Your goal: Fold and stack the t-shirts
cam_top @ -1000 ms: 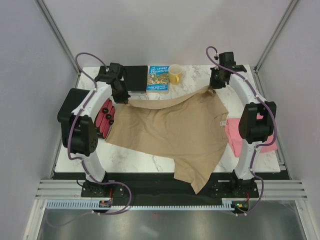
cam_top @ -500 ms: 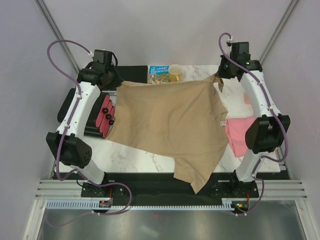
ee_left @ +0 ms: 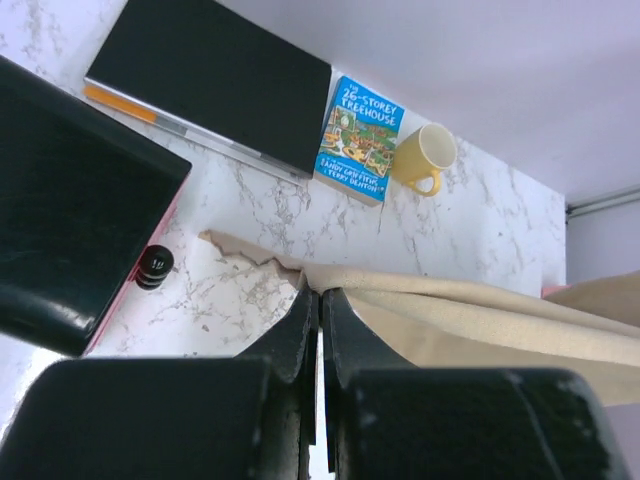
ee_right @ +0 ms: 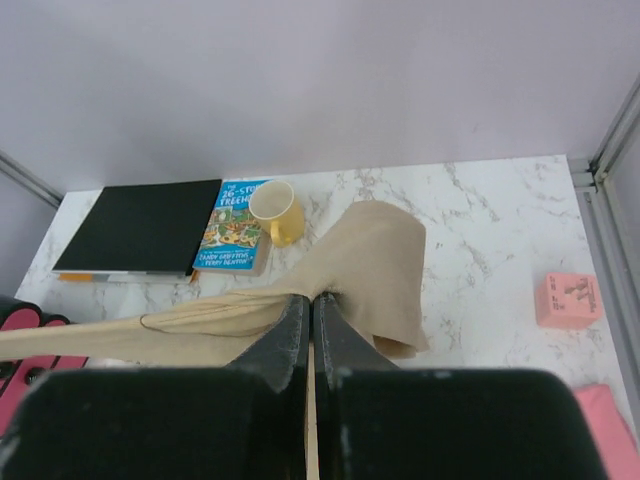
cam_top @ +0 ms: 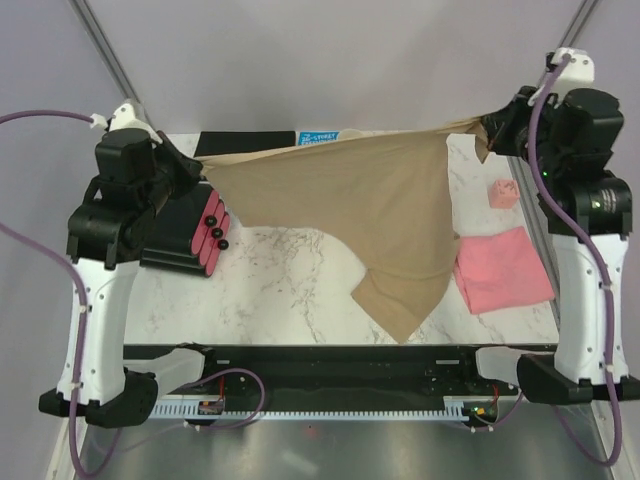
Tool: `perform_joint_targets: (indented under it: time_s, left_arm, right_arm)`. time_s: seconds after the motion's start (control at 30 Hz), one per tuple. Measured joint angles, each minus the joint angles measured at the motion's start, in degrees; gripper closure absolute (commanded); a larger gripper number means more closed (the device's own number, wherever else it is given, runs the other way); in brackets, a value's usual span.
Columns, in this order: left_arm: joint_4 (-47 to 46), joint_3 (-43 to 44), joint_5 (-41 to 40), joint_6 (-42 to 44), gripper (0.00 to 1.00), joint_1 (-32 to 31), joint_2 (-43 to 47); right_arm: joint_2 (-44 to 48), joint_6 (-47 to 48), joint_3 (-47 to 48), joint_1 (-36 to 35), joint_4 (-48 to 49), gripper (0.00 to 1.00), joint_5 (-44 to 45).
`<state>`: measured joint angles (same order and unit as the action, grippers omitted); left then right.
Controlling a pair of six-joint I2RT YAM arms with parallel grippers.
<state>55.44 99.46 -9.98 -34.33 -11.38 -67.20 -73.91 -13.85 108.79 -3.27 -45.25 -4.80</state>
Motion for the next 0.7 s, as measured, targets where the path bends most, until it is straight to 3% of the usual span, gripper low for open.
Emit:
perform_joint_targets:
  time_s: [0.23, 0.7]
  left_arm:
    - [3.3, 3.3, -0.7, 0.0, 0.98, 0.0, 6.1]
    - [5.9, 6.4, 1.2, 0.0, 0.98, -0.3, 11.1]
  right_arm:
    - [10.4, 0.0, -0.1, -0.2, -4.3, 1.0, 3.8]
    - [17.0, -0.2, 10.6, -0.3, -12.7, 1.0, 5.0]
